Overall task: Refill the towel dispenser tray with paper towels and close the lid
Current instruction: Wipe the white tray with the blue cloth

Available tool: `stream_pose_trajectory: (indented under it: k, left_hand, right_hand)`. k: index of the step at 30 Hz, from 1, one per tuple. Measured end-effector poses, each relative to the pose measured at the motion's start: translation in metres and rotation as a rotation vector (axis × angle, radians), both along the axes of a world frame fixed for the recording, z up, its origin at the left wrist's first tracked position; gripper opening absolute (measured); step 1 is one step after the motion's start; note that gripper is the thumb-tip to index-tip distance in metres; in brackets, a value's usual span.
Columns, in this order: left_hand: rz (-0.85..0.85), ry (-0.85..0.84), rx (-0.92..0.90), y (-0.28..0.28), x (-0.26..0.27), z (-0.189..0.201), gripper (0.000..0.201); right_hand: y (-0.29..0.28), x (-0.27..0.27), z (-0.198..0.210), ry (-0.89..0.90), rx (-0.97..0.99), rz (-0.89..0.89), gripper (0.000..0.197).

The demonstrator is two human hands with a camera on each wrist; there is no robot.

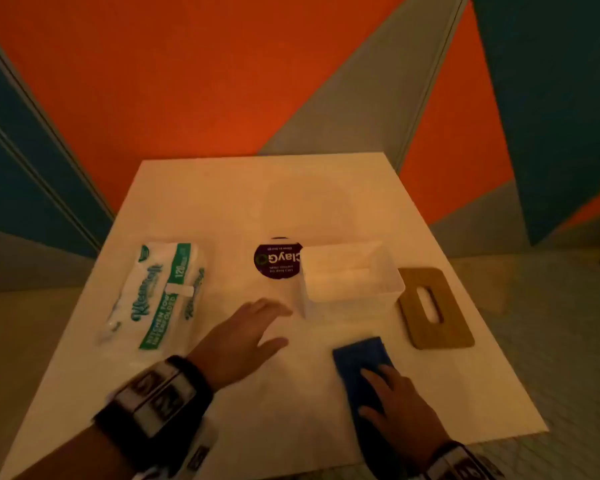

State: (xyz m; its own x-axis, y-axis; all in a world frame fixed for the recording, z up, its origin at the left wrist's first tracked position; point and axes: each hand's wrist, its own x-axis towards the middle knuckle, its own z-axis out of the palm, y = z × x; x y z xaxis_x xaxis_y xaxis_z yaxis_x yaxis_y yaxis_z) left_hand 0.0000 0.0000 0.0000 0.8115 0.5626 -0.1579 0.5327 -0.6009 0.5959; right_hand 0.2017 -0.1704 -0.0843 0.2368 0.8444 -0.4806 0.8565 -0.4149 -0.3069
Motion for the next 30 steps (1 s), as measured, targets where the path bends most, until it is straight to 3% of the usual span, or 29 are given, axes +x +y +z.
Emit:
stream_pose_trajectory:
  k: [2,5,12,15,18,21,27,30]
  left_hand:
    - [0.007,0.083,0.092,0.008,0.031,-0.002,0.049]
    - [-0.031,0.230,0.153,0.018,0.067,-0.008,0.050]
    - [-0.212,0.560,0.177,0.038,0.100,-0.031,0.037]
    - [-0.267,0.594,0.199,0.042,0.107,-0.032,0.032]
    - [-0.271,0.504,0.148,0.047,0.110,-0.033,0.029]
    - [-0.132,0.253,0.004,0.049,0.107,-0.032,0.026]
    - [0.217,-0.138,-0.300,0.057,0.080,-0.022,0.019]
    - [0.320,-0.225,-0.432,0.059,0.059,-0.022,0.024]
  right_hand:
    - [0.001,-0.003,-0.005,-0.014,-0.098,0.011,0.062]
    - [0.001,-0.007,-0.015,-0.123,-0.083,0.048,0.064]
    - [0.006,-0.006,-0.024,-0.296,-0.043,0.035,0.055]
    - [0.009,0.001,-0.025,-0.165,0.051,0.019,0.044]
    - [0.011,0.014,-0.034,-0.098,0.083,-0.015,0.039]
    - [0.016,0.023,-0.025,0.144,0.108,-0.200,0.038]
    - [0.014,0.042,0.039,0.737,0.435,-0.706,0.043]
    - [0.023,0.030,0.077,0.898,0.650,-0.720,0.048]
